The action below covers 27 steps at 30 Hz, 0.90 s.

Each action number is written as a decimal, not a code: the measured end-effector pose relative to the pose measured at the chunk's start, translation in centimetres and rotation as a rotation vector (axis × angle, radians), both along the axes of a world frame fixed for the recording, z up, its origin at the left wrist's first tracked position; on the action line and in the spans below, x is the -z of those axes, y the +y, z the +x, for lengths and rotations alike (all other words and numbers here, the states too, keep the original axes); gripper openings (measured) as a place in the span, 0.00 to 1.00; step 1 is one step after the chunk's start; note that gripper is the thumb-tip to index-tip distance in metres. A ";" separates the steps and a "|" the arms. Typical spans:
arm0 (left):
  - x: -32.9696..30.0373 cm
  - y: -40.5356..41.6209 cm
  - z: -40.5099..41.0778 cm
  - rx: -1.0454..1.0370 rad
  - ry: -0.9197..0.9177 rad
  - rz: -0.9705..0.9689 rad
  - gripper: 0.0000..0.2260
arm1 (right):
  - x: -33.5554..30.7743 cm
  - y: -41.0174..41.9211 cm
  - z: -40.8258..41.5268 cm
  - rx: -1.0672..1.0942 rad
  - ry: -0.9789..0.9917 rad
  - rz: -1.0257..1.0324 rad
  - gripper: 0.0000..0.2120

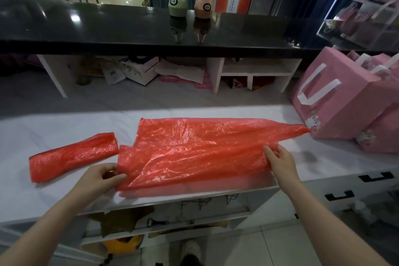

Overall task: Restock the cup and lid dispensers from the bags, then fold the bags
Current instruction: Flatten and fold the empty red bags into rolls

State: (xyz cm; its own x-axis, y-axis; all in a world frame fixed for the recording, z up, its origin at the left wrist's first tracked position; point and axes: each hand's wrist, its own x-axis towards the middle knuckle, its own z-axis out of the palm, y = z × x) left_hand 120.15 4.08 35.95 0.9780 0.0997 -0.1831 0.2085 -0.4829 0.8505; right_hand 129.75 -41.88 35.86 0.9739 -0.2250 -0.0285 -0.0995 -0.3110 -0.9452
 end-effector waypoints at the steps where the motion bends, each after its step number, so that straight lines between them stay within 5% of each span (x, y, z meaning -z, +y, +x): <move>1: 0.0 -0.2 0.1 -0.004 0.000 0.000 0.04 | 0.0 -0.1 0.1 0.009 0.000 0.004 0.09; 8: 0.1 -0.8 1.5 -0.229 -0.192 0.105 0.01 | -0.2 0.4 0.5 0.011 0.000 -0.060 0.11; 12: 0.1 -0.7 2.8 -0.292 -0.269 0.181 0.02 | -0.6 0.6 0.0 -0.098 0.046 0.117 0.16; 15: 0.2 -0.6 3.2 -0.285 -0.314 0.232 0.05 | -0.4 0.7 -0.1 -0.132 0.071 0.030 0.08; 22: -0.1 -0.4 3.8 -0.309 -0.264 0.052 0.03 | 0.4 1.4 0.9 -0.082 0.021 -0.109 0.06; 27: 1.4 0.2 1.7 -0.204 -0.070 0.002 0.08 | 0.9 1.5 1.2 -0.070 -0.008 -0.162 0.05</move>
State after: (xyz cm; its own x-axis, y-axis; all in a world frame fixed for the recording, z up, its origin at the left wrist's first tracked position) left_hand 121.87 4.30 34.59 0.9479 0.2967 -0.1155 0.2427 -0.4383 0.8654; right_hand 130.93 -40.38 34.94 0.9874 -0.1576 0.0101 -0.0653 -0.4656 -0.8826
